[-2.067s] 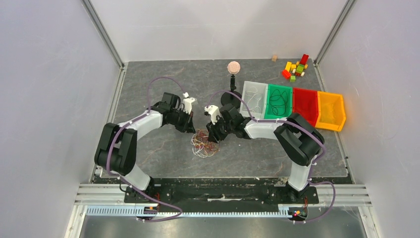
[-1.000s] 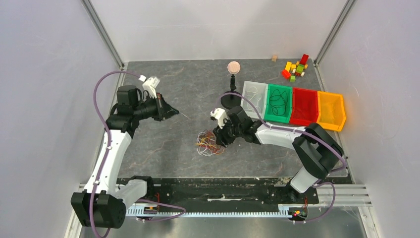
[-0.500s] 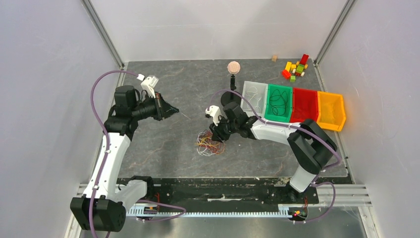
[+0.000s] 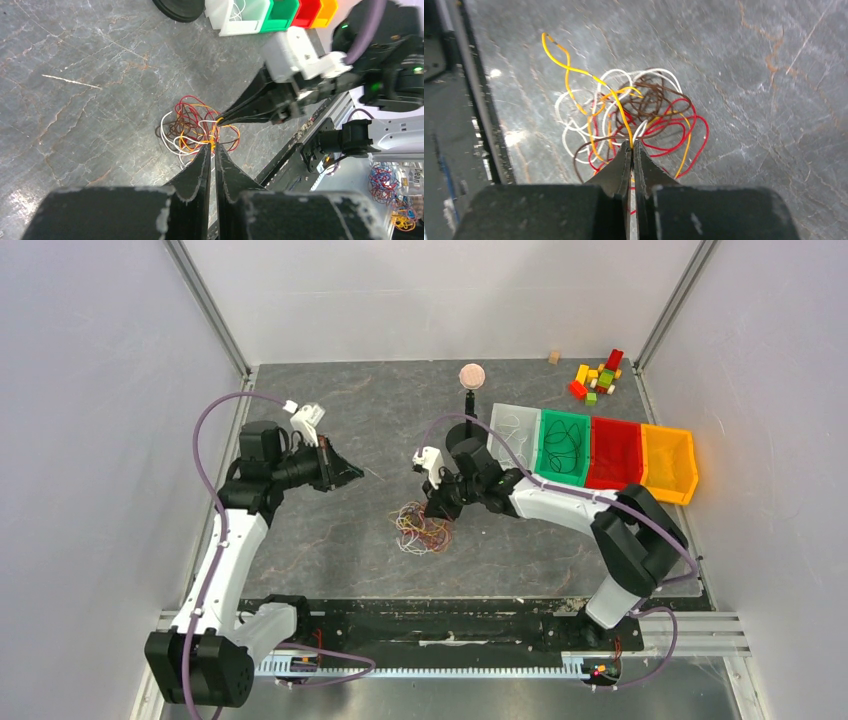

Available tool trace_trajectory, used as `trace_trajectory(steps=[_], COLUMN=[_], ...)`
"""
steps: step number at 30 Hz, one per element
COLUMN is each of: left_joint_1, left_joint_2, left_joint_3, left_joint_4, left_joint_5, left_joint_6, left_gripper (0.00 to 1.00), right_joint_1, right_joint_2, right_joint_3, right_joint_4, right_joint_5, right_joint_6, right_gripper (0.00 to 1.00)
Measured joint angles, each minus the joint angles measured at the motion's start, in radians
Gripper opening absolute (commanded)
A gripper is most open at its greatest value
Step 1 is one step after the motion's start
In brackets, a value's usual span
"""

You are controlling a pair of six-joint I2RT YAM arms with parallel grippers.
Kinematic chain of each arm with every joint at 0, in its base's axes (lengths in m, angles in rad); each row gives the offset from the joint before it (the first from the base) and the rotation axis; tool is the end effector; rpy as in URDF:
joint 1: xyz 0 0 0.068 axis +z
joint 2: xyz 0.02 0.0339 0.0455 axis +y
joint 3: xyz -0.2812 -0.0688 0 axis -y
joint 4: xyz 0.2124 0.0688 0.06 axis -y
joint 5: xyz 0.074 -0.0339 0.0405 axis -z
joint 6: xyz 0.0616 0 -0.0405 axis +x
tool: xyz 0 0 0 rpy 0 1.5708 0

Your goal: Untangle the cables

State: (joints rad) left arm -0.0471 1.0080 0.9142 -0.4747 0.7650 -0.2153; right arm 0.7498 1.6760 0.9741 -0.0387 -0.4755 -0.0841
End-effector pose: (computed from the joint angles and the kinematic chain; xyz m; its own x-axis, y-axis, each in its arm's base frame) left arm 0.1846 -0.0514 0.3274 -0.6572 -0.1233 -0.7436 0.4878 0.6825 -0.5443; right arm 0.2336 0.2561 0.2149 -0.4204 -0.4935 -0.7614 -0.8916 0.3803 0.2458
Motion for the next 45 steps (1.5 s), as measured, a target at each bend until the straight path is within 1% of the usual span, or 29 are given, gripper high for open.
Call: trace_trajectory(steps=[3,5,8,13,16,20,22,23,24,25,26,27,30,31,32,33,34,37,40,41,45], left_joint_1=[0.0,0.0,0.0,-0.029,-0.086,-0.208,-0.259,-0.27,-0.289,-0.299,-0.307,-0.31,-0.314,-0.314,-0.314,-0.314,-0.314,-0.314,-0.314,-0.314,-0.314], left_joint_2=[0.004,0.01,0.015,0.055,0.106,0.163,0.192,0.21,0.226,0.246,0.273,0.287,0.307,0.301,0.29,0.272,0.249,0.167,0.106,0.094,0.078], left_joint_3=[-0.019,-0.021,-0.024,-0.064,-0.09,-0.094,-0.093,-0.092,-0.09,-0.085,-0.077,-0.072,-0.05,-0.039,-0.024,-0.009,0.008,0.068,0.125,0.141,0.179], left_joint_4=[0.003,0.01,0.017,0.021,0.016,0.019,0.022,0.021,0.02,0.015,0.007,0.003,-0.01,-0.012,-0.011,-0.01,-0.007,0.015,0.047,0.06,0.111], left_joint_5=[0.0,-0.001,0.004,0.043,0.05,0.043,0.03,0.022,0.019,0.012,0.0,-0.005,-0.017,-0.018,-0.018,-0.018,-0.015,0.003,0.018,0.024,0.031], left_joint_6=[-0.004,-0.004,-0.002,0.051,0.092,0.111,0.114,0.12,0.126,0.136,0.146,0.148,0.17,0.167,0.161,0.147,0.132,0.08,0.032,0.014,-0.05], left_gripper=[0.14,0.19,0.47,0.69,0.76,0.77,0.73,0.68,0.58,0.38,0.12,0.02,0.02,0.02,0.02,0.02,0.02,0.02,0.02,0.02,0.02], right_joint_1=[0.0,0.0,0.0,0.0,-0.001,-0.001,-0.001,-0.001,-0.001,-0.001,-0.001,-0.001,-0.001,-0.002,-0.006,-0.011,-0.018,-0.048,-0.06,-0.06,-0.058], right_joint_2=[-0.04,-0.053,-0.061,-0.061,-0.061,-0.061,-0.061,-0.061,-0.061,-0.061,-0.063,-0.064,-0.075,-0.079,-0.084,-0.091,-0.097,-0.114,-0.118,-0.12,-0.135], right_joint_3=[0.029,0.046,0.05,0.05,0.05,0.053,0.057,0.058,0.059,0.059,0.059,0.059,0.059,0.059,0.059,0.057,0.055,0.059,0.075,0.076,0.03], right_joint_4=[-0.032,-0.039,-0.048,-0.056,-0.058,-0.067,-0.071,-0.071,-0.074,-0.075,-0.077,-0.078,-0.08,-0.08,-0.079,-0.078,-0.075,-0.077,-0.07,-0.056,0.084], right_joint_5=[-0.036,-0.057,-0.08,-0.096,-0.097,-0.099,-0.103,-0.104,-0.105,-0.105,-0.105,-0.107,-0.112,-0.113,-0.117,-0.126,-0.134,-0.177,-0.207,-0.215,-0.231], right_joint_6=[0.0,-0.001,0.002,0.003,0.003,0.005,0.005,0.005,0.005,0.005,0.004,0.004,0.004,0.006,0.005,0.011,0.026,0.045,0.055,0.06,0.121], right_gripper=[0.0,0.0,0.0,0.0,0.0,0.0,0.0,0.0,0.0,0.0,0.03,0.12,0.41,0.52,0.62,0.67,0.7,0.71,0.67,0.64,0.41])
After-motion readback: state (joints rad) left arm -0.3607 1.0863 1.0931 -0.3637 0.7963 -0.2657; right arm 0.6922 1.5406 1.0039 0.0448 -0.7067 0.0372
